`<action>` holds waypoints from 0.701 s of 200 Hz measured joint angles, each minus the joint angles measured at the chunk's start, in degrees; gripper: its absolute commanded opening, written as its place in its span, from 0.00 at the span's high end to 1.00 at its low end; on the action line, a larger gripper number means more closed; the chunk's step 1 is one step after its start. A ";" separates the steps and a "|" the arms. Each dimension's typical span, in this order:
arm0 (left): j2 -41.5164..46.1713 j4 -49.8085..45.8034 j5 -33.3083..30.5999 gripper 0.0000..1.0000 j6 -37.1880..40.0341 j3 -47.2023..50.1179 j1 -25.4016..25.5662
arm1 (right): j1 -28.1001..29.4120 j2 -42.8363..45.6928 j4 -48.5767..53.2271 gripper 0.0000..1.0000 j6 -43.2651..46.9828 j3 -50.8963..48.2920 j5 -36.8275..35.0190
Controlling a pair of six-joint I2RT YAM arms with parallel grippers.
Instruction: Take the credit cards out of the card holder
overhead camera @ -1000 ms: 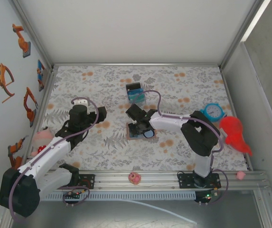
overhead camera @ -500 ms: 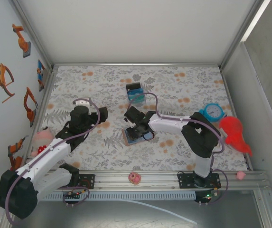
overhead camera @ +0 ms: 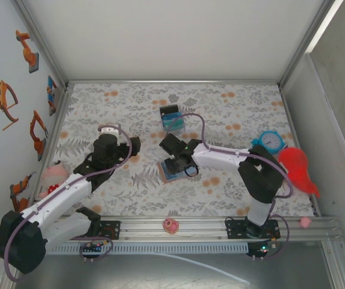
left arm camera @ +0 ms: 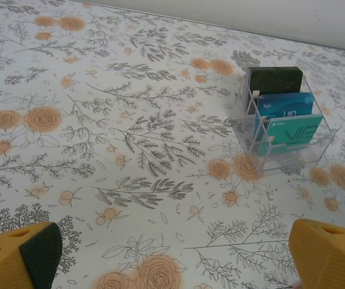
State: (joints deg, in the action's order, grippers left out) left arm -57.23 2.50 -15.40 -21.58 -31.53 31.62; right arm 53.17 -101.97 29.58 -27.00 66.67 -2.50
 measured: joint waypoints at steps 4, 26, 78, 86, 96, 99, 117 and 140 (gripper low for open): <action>-0.07 -0.09 -0.07 0.03 0.02 -0.07 0.20 | -0.02 0.31 0.11 0.68 -0.11 -0.11 -0.17; -0.90 -0.44 -0.31 0.03 0.00 -0.42 1.29 | -0.59 1.86 0.22 0.66 -0.48 -0.92 -1.05; -6.45 -1.03 -2.99 0.03 -0.22 -0.68 8.76 | -3.06 3.76 0.39 0.65 -1.09 -2.78 -2.12; -7.96 -1.25 -3.80 0.03 -0.24 -0.92 10.62 | -3.39 3.78 0.44 0.65 -1.18 -2.89 -2.12; -9.79 -1.51 -4.87 0.03 -0.24 -1.44 12.70 | -3.82 3.82 0.61 0.65 -1.49 -3.04 -2.12; -10.45 -1.51 -5.11 0.03 -0.26 -1.62 13.27 | -3.96 3.87 0.61 0.65 -1.51 -3.13 -2.12; -13.97 -1.75 -6.62 0.03 -0.46 -3.02 16.44 | -4.96 4.79 0.59 0.65 -1.75 -4.22 -1.97; -18.40 -1.62 -7.91 0.03 -0.70 -4.81 19.65 | -6.84 6.43 0.04 0.66 -2.14 -6.38 -1.20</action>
State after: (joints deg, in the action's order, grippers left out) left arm -75.64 0.89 -23.31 -22.28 -36.34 51.27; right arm 46.33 -95.55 29.63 -29.15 60.29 -3.70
